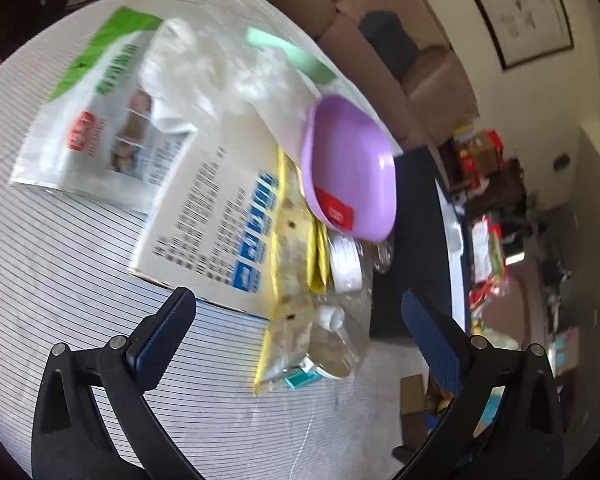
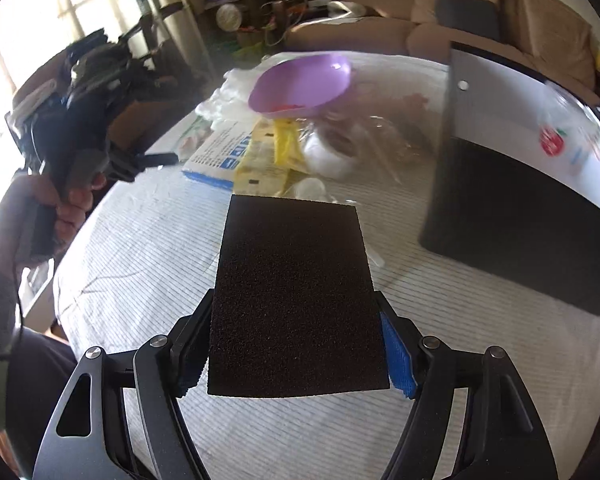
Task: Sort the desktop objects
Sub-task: 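Grasp the brown sponge block with the right gripper and lift it, then carry the brown sponge with the right gripper into the black box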
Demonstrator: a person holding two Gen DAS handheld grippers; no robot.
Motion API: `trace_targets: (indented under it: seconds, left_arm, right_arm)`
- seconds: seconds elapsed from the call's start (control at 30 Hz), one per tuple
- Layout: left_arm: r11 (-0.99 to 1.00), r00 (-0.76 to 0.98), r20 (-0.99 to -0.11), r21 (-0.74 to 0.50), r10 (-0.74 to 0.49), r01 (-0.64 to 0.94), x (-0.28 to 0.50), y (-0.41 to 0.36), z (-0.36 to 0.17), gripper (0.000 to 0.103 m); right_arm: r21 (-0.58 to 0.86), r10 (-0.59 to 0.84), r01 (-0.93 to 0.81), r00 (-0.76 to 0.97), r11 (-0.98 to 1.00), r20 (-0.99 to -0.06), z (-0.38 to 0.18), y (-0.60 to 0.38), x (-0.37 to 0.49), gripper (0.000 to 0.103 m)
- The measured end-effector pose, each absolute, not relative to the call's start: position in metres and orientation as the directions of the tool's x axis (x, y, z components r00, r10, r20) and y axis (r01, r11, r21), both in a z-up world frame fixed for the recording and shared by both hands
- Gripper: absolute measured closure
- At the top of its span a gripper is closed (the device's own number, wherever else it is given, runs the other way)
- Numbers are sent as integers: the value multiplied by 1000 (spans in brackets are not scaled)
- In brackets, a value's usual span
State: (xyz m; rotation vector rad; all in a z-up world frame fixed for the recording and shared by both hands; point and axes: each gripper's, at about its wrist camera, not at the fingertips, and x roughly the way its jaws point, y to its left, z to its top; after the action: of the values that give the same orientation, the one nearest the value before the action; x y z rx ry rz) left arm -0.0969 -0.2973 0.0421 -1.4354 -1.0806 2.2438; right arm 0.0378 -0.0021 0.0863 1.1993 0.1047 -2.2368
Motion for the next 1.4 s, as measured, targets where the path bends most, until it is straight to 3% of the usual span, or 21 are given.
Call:
trace_targets:
  seconds: [0.23,0.4,0.47,0.67,0.9,1.1,1.3,1.4]
  left_arm:
    - [-822,-361,-777,-568,517,45,-100,-229,41,0]
    - [-934,-333,-884,-356,329,22,-95,-210,28,0]
    - [-945,-329,-896,-326,298,34,-93,-211,25,0]
    - [-900,-290,-873,-429,392,74,-92,-212,9,0]
    - [-892,-287,-860,-450,422,38,-85,-199,9,0]
    - [-919,-299,-876,-394,379,-12,-75,-197,15,2]
    - [-915,-362,-850,-404,382,-17,-71,-218,37,20]
    - [-911,-374,-846,-412,381,5,-73,-229,43,20]
  right_arm:
    - [232,-439,447,-441,-864,-783,85,34,37,27]
    - [210,-408,433,-438,-877,-801,80,41,32,27]
    - [197,-403,442,-439,-875,-803,82,41,34,27]
    - [181,-393,453,-432,-873,-812,79,39,32,27]
    - [172,-373,450,-408,-876,-834,69,39,31,27]
    - [148,-359,463,-407,-874,-840,66,37,33,28]
    - [191,-404,446,-450,-874,-796,82,51,34,29]
    - [222,-436,440,-478,-870,-763,99,62,36,29]
